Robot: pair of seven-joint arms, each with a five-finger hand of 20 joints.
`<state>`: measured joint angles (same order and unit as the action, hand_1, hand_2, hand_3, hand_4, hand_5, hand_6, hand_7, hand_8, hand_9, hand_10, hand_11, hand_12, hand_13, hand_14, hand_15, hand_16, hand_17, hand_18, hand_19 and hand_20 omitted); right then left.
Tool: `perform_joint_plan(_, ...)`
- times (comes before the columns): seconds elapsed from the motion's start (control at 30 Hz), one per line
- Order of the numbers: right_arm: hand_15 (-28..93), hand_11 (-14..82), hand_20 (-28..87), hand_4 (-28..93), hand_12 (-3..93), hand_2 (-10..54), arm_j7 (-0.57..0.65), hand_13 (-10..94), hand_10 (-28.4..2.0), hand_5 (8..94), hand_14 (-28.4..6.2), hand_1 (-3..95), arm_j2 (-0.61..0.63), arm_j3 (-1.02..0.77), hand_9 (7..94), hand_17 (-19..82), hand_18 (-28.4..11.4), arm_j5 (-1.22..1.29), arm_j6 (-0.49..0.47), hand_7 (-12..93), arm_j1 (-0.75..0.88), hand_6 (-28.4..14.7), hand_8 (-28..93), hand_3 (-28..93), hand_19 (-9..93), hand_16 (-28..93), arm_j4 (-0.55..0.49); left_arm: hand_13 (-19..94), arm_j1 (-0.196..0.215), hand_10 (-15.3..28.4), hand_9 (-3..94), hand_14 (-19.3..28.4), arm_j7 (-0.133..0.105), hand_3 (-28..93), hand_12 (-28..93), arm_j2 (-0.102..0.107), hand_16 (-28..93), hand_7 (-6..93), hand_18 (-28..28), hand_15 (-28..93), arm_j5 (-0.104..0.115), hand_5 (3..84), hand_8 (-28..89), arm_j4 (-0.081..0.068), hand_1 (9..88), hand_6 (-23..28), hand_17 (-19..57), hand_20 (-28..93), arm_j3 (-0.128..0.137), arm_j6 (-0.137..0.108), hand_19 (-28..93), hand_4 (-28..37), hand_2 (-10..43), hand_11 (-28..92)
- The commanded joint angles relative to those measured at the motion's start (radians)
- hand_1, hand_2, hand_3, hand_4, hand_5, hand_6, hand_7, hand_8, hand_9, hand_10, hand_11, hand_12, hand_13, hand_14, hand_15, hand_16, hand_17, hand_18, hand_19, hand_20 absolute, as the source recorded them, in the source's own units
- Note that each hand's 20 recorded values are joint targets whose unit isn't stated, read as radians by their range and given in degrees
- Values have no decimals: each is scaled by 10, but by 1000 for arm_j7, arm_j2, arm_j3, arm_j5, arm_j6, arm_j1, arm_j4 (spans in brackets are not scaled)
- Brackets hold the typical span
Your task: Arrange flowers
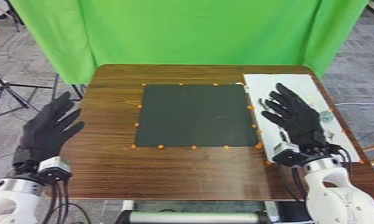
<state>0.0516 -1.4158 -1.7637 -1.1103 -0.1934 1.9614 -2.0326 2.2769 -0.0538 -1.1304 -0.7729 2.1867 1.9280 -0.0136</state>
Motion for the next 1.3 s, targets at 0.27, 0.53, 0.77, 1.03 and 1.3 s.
perform_joint_plan(0.27,51,39,224,-263,215,65,-14,306,-88,316,-115,142,21,-22,358,57,-196,-15,6,131,12,-21,-95,797,336,332,-13,131,36,89,164,110,2,694,189,-7,75,213,182,145,13,207,-107,8,224,12,-107,84,9,10,379,-283,-23,124)
perform_joint_plan(0.53,589,381,326,-281,257,-51,176,475,-130,443,-100,276,196,89,503,135,-192,-768,506,335,38,-16,-182,777,595,201,-85,131,117,89,163,111,3,695,192,-13,75,211,181,145,12,207,-106,37,223,12,-107,85,82,-4,377,-283,-23,123)
perform_joint_plan(0.77,751,513,461,-282,334,-60,385,641,-101,633,-87,597,323,44,691,234,-178,-1270,402,435,149,31,-30,278,779,276,-152,132,88,89,164,112,9,693,192,9,77,210,181,152,10,208,-106,24,222,12,-108,87,66,18,378,-283,-22,121)
perform_joint_plan(1.03,784,580,488,-190,393,-95,546,635,-111,665,-103,527,382,51,683,229,-199,-1398,214,501,209,33,-196,149,780,311,-214,134,114,89,164,112,13,690,192,6,74,209,182,154,13,209,-105,31,218,12,-108,88,79,19,378,-283,-19,122)
perform_joint_plan(1.3,799,577,495,-260,421,-95,559,600,-129,646,-117,453,380,99,650,208,-208,-1389,115,488,170,20,-190,278,768,316,-167,135,102,90,165,112,23,688,191,18,74,208,182,156,-2,209,-104,28,214,13,-107,90,73,28,380,-283,-15,120)
